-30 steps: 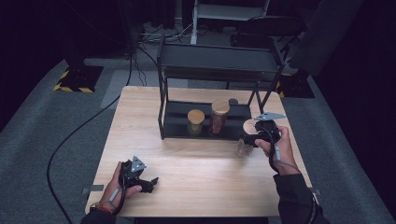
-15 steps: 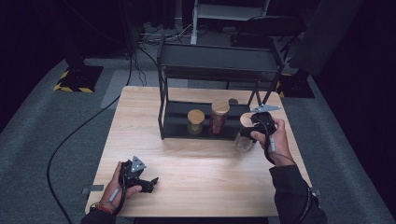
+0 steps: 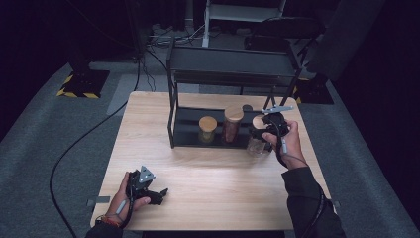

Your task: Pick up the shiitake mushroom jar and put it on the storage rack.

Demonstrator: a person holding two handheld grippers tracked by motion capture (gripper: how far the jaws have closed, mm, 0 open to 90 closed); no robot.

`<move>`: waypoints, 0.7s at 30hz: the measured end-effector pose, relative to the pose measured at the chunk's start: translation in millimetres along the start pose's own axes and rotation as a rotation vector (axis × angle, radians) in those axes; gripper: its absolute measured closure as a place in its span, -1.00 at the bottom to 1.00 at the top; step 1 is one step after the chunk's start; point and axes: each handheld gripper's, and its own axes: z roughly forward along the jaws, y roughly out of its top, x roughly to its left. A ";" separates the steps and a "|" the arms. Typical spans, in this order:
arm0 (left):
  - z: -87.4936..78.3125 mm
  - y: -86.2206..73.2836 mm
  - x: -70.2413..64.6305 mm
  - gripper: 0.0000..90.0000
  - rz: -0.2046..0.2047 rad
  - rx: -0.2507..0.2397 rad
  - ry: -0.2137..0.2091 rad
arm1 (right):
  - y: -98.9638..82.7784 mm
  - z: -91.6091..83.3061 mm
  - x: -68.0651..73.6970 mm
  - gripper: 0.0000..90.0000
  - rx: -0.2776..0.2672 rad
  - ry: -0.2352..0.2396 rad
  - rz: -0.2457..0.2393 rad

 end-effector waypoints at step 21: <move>0.0 0.0 0.0 -1.00 0.000 0.000 0.000 | 10.0 23.3 -10.6 -0.45 -0.011 -0.028 0.042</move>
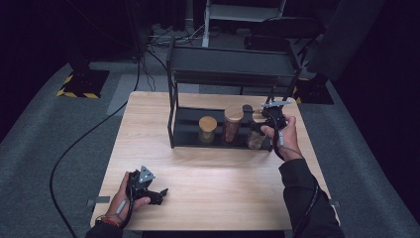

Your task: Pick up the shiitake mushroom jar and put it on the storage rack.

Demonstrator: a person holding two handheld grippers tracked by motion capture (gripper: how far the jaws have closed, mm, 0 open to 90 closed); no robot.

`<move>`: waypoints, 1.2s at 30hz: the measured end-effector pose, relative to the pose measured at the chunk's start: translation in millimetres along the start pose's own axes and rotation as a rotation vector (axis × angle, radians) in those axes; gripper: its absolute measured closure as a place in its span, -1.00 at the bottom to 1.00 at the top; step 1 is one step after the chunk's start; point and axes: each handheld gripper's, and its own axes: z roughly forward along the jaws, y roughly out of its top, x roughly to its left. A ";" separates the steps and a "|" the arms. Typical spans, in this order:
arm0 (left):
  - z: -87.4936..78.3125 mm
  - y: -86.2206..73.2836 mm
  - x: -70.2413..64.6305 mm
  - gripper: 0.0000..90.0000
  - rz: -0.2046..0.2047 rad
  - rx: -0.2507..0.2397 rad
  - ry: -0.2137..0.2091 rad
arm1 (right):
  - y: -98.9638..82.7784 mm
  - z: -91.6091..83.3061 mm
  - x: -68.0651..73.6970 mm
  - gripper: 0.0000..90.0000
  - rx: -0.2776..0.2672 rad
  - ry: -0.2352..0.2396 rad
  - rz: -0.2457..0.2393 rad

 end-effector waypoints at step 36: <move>0.0 0.0 0.1 -1.00 0.000 0.000 -0.001 | -3.3 25.6 -10.2 -0.45 -0.009 0.013 0.038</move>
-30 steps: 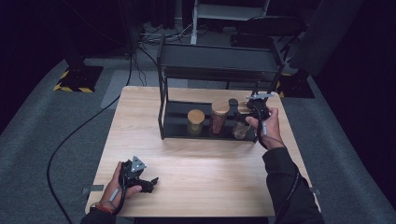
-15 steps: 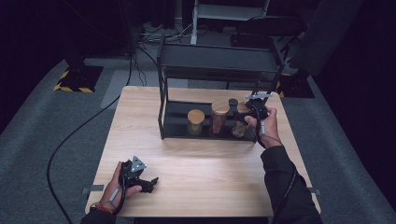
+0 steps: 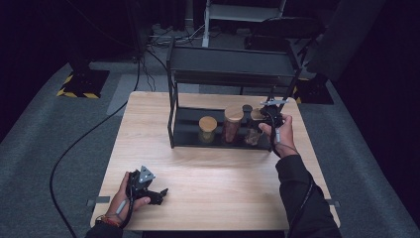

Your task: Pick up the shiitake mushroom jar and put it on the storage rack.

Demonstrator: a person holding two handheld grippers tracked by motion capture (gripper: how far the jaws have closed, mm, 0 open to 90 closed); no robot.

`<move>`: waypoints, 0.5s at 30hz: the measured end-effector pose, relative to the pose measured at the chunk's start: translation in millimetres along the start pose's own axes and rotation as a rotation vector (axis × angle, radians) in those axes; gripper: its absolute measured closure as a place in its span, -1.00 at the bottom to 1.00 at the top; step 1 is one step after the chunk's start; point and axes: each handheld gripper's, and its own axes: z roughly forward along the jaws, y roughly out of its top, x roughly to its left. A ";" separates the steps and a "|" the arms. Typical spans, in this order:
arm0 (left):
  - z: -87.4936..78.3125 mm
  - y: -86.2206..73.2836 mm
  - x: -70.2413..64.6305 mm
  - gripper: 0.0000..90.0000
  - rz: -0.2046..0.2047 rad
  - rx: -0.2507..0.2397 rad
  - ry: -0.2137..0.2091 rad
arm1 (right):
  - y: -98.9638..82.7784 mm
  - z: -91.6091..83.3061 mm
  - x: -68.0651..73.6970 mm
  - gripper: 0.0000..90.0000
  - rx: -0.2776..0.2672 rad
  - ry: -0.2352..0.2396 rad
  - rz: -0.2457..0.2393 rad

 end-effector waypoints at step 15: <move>0.1 0.1 0.2 -1.00 0.000 0.000 -0.001 | 1.5 4.0 6.4 -0.60 0.027 -0.029 -0.051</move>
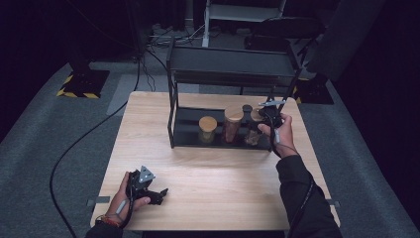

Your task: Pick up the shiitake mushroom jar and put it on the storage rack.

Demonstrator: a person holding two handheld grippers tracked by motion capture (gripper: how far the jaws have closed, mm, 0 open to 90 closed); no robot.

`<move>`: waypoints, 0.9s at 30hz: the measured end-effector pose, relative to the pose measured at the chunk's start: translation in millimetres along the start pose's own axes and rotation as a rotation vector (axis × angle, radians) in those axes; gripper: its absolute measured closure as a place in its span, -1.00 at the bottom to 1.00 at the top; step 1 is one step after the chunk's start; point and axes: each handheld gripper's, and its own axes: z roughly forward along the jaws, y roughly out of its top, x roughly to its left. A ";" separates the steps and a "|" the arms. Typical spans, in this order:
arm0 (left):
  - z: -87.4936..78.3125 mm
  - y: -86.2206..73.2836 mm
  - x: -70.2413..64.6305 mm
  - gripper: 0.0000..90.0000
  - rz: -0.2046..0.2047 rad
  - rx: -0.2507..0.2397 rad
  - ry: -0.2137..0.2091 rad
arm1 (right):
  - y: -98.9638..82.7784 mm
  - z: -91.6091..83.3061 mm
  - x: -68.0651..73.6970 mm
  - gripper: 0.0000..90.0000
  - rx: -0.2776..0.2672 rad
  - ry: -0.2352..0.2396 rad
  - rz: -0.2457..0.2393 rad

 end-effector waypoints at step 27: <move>0.1 0.0 0.3 -1.00 0.002 -0.001 -0.002 | -8.6 6.4 7.4 -0.91 0.016 -0.045 -0.050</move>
